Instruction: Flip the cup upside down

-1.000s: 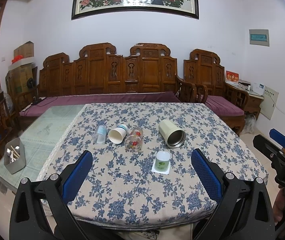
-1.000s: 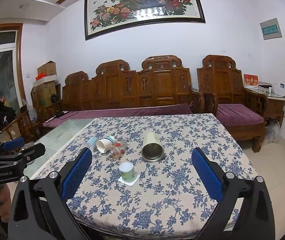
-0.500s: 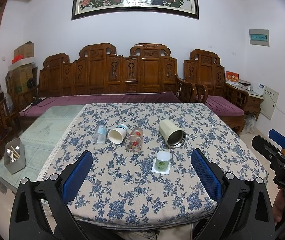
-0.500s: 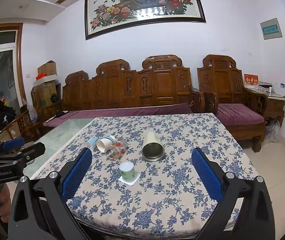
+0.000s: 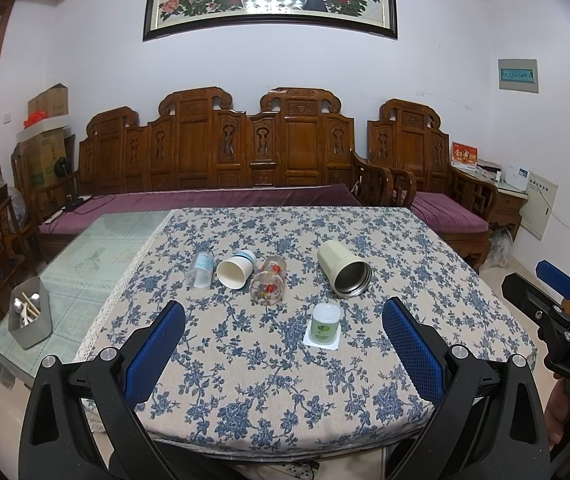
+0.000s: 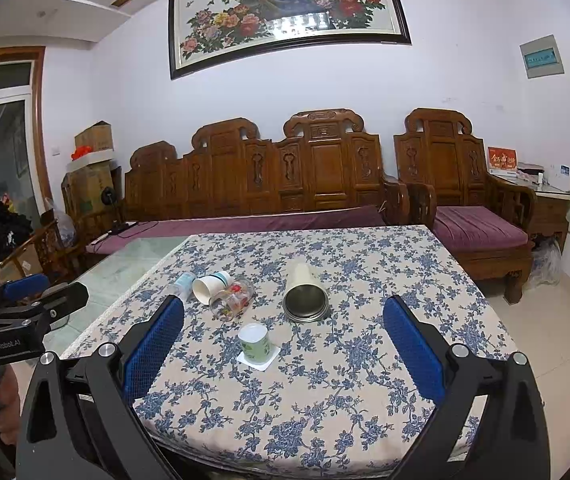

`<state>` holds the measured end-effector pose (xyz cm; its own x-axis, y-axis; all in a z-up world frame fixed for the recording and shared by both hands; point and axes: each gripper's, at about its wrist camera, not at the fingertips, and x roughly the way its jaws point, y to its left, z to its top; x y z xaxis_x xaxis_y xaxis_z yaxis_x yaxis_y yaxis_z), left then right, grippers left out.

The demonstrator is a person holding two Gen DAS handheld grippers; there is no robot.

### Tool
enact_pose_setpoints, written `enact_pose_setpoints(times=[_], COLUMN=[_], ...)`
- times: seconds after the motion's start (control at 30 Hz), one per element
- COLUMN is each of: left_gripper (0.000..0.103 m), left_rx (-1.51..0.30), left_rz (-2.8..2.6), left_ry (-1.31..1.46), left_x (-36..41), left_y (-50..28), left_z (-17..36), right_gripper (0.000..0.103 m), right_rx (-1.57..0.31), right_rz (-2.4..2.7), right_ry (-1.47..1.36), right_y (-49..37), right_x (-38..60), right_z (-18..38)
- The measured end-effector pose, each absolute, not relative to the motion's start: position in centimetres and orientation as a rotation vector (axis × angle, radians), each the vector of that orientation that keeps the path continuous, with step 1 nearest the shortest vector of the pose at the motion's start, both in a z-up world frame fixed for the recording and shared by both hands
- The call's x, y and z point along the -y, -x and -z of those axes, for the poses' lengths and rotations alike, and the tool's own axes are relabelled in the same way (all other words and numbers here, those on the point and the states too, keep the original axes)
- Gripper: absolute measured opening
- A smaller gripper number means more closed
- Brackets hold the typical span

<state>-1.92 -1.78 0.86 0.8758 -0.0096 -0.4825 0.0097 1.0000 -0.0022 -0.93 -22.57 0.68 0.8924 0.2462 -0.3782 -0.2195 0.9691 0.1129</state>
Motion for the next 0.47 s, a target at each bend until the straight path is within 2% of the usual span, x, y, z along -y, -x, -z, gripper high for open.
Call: enact_pose_setpoints(times=[0.47], left_gripper=[0.095], left_rx=[-0.500], left_rz=[0.004], left_ry=[-0.004], left_x=[1.89], left_y=[1.89], left_z=[-1.05], right_gripper=[0.100], right_rx=[-0.400], right_rz=[-0.242], right_ry=[-0.068], right_y=[0.90], right_x=[22.57], right_z=[-0.59])
